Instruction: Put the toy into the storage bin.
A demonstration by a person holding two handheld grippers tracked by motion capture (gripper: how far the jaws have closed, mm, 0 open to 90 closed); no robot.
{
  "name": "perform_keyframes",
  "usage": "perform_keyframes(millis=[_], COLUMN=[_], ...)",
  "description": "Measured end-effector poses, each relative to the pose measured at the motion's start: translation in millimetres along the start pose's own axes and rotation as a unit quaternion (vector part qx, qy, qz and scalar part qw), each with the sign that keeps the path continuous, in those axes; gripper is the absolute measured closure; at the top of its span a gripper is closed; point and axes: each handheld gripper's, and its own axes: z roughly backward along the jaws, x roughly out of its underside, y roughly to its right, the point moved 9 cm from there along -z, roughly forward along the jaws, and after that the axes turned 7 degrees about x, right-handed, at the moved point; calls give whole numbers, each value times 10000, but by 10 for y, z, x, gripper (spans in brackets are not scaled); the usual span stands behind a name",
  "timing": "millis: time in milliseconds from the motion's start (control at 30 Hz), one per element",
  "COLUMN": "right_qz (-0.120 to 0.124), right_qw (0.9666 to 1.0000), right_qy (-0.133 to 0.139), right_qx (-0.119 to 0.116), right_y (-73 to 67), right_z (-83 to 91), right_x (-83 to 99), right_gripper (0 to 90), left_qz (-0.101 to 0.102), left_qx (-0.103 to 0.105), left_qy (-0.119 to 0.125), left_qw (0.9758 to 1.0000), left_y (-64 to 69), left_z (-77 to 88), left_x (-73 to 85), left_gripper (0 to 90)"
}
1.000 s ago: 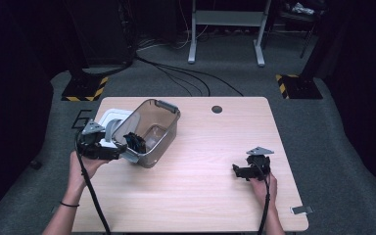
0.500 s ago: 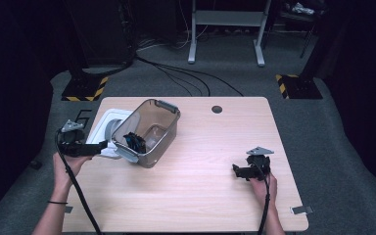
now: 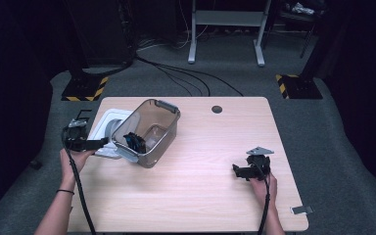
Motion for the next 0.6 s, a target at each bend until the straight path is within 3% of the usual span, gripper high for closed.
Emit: perform_keyframes(millis=[200,367,500,600], right_qz=[8,-11,-16,-14], right_qw=[10000,10000,10000,10000], right_qy=[2,-7,-8,-6], right_qx=[-2,-3,-13,-2], right_y=[1,-2,-5,-2], right_z=[0,1,2,1], right_x=[0,1,0,0], right_gripper=[60,60,60,60], left_qz=[-32,39,-16,-102], left_qx=[48,23,-44,-115], left_qy=[-83,-136,-195,-297], left_qw=[9999,9999,9998,9994], left_y=[-43,-101,-148,-172], left_z=[-215,-361,-446,-519], left_x=[16,11,5,25], left_gripper=[58,52,55,129])
